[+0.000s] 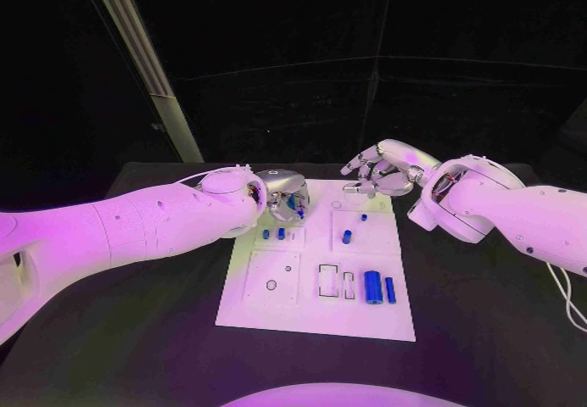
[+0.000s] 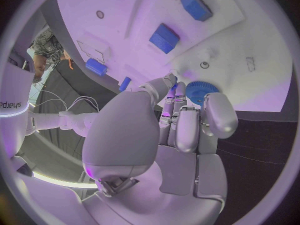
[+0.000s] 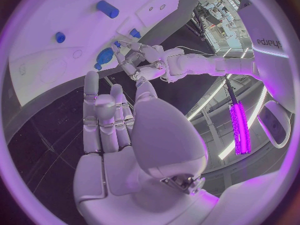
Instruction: Assemble the parts on the task board
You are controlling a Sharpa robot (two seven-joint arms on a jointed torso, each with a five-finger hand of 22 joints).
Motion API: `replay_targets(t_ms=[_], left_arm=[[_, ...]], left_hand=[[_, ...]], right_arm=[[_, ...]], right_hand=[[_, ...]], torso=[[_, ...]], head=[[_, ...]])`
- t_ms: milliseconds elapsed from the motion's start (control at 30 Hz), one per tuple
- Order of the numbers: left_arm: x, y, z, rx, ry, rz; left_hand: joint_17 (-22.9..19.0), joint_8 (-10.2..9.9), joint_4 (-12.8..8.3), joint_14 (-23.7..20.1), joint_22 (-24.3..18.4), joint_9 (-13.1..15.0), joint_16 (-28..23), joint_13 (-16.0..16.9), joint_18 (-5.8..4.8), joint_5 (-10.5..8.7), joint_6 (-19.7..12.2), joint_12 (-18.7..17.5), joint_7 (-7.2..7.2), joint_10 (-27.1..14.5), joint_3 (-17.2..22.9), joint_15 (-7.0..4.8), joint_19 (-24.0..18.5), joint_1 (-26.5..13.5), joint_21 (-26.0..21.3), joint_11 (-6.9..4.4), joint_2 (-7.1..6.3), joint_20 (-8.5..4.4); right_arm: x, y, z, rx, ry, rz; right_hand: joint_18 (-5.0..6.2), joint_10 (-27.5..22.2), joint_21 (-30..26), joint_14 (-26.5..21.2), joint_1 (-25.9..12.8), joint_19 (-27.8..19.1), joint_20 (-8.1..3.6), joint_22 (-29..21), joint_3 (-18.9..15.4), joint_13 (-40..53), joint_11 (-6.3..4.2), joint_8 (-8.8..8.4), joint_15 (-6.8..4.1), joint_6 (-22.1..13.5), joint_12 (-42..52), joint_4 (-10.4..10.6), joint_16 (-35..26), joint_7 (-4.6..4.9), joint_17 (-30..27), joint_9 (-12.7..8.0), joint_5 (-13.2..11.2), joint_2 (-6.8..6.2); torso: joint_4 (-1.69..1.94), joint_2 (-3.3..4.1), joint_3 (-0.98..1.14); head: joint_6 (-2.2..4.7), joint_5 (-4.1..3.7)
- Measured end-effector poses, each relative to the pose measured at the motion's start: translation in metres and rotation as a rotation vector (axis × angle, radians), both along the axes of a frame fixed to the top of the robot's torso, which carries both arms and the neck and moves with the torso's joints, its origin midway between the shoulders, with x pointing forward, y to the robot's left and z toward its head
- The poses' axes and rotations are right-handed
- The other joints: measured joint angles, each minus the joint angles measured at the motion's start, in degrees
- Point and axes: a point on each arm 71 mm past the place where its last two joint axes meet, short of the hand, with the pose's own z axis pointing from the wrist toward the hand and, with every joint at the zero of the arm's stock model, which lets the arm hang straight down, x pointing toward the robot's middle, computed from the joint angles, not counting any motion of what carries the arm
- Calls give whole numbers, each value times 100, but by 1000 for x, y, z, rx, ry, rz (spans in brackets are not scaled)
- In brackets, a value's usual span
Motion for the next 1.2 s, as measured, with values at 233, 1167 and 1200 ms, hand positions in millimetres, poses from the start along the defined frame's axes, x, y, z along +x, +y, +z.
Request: replay_targets(t_ms=[233,1167,1200], left_arm=[[-1,13,12,-49,-19,21],[4,53,4,-18,97,103],[4,53,3,-15,100,104]], left_hand=[[-13,-29,-23,0,7,-1,0,0,0,23,19,-23,19,13,23,0,0,-51,0,-11,-7,0],[-47,-32,-25,-1,26,-2,0,-3,0,22,39,-66,-1,61,53,1,-1,-134,30,-20,-45,0],[-47,-32,-25,-1,26,-2,0,-3,0,22,43,-66,-5,61,53,1,-1,-134,30,-20,-45,1]], right_arm=[[0,-1,0,0,0,-1],[0,-4,0,-1,0,-5],[0,-4,0,-1,0,-5]], right_hand=[[1,0,0,0,0,0,0,0,0,0,0,0,0,0,0,0,0,0,0,0,0,0],[0,0,0,0,0,0,0,0,0,-9,0,0,0,0,0,0,0,0,14,0,-1,0],[0,0,0,0,0,0,0,1,0,-9,0,0,0,0,0,0,0,0,14,0,-1,0]], torso=[[6,-3,2],[-4,5,-1],[-4,5,-1]], head=[[14,10],[43,111],[40,113]])
